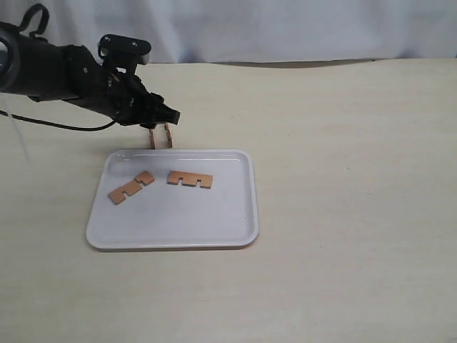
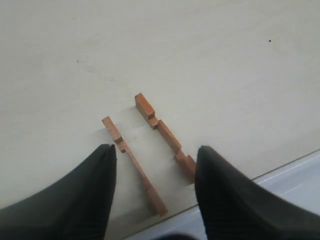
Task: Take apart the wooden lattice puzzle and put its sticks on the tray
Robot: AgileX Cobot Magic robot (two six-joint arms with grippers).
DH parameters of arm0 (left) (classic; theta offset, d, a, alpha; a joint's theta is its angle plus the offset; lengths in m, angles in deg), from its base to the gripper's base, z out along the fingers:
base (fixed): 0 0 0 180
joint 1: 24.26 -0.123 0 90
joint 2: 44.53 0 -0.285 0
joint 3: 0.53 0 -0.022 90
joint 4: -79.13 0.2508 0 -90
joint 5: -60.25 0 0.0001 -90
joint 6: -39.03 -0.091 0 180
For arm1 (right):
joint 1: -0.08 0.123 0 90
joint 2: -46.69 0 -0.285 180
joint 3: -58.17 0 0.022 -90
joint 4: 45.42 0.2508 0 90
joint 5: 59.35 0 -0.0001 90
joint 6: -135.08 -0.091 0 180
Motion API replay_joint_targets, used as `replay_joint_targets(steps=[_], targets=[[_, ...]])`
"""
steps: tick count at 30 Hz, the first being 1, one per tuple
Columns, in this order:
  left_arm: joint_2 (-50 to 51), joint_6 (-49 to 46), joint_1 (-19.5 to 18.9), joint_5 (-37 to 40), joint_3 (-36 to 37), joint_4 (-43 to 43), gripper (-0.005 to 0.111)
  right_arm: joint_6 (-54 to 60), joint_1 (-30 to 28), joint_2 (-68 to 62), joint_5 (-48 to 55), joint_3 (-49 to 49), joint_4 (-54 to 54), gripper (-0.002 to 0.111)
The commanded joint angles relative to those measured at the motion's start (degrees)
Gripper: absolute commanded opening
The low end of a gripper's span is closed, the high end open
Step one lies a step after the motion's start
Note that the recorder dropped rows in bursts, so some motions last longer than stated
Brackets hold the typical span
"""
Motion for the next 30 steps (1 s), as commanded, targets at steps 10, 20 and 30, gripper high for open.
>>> replay_joint_targets(steps=[10, 20, 30], targets=[[3.2, 1.8, 0.2, -1.2, -1.3, 0.9, 0.045, -0.2, -0.3, 0.2, -0.2, 0.1, 0.1, 0.004], [5.7, 1.8, 0.2, -1.7, -1.3, 2.9, 0.045, -0.2, -0.3, 0.2, -0.2, 0.1, 0.1, 0.004], [8.0, 1.8, 0.1, -1.8, -1.3, 5.9, 0.045, -0.2, -0.3, 0.2, -0.2, 0.1, 0.1, 0.004]])
